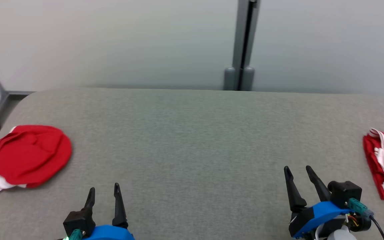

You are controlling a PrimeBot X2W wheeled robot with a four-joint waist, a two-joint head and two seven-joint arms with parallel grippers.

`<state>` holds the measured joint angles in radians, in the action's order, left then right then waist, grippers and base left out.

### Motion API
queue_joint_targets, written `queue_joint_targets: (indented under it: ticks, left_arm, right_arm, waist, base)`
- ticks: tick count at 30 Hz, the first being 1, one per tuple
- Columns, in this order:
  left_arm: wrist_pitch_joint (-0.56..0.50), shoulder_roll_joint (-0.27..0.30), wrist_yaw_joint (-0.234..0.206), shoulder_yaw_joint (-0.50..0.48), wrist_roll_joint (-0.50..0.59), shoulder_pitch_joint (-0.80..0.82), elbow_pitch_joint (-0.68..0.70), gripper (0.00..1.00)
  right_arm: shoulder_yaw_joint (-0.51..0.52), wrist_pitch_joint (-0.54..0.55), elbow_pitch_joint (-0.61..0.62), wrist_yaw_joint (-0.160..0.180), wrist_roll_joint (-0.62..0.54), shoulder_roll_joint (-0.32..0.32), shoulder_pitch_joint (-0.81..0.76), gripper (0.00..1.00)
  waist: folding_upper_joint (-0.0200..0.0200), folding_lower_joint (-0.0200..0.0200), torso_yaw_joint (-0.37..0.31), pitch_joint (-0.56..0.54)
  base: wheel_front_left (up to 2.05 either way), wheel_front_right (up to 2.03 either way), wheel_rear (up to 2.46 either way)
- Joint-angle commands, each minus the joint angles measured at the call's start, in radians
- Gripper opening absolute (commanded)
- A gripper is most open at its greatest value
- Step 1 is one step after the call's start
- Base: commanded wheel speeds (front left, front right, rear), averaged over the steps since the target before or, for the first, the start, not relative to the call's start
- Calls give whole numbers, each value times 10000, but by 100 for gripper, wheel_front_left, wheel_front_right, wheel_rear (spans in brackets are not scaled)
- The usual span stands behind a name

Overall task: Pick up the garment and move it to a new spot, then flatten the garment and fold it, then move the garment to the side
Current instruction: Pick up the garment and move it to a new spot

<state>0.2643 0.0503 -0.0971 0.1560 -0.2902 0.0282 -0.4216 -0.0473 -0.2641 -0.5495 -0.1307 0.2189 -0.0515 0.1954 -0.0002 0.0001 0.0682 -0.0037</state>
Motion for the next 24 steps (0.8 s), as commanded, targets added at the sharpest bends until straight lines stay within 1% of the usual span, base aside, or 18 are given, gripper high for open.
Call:
queue_joint_targets:
  ticks: [1, 8, 14, 22, 24]
  left_arm:
    - [-2, 3, -19, 26, 70, 131, 16, 100]
    - [-2, -5, 52, -141, 252, 60, 29, 100]
    - [-2, -7, 18, -383, 310, -46, 173, 100]
    - [-2, -7, -22, -554, 338, -215, 303, 100]
    - [-2, 0, -65, -662, 220, -249, 276, 100]
  right_arm:
    - [-9, 2, -17, -2, 34, -3, -171, 100]
    - [-173, 2, -41, -2, 173, -7, -197, 100]
    - [-414, 2, -42, -2, 201, -12, -52, 100]
    - [-514, 2, 36, -2, 210, -14, -33, 100]
    - [-540, 2, 29, -2, 231, -13, -20, 100]
  waist:
    - [2, -1, 352, 135]
    - [2, -1, 1907, 206]
    - [2, -1, 3122, 407]
    - [2, -1, 4467, 507]
    - [2, -1, 4598, 529]
  base:
    - [0, 0, 0]
    - [0, 0, 0]
    - [0, 0, 0]
    - [0, 0, 0]
    - [0, 0, 0]
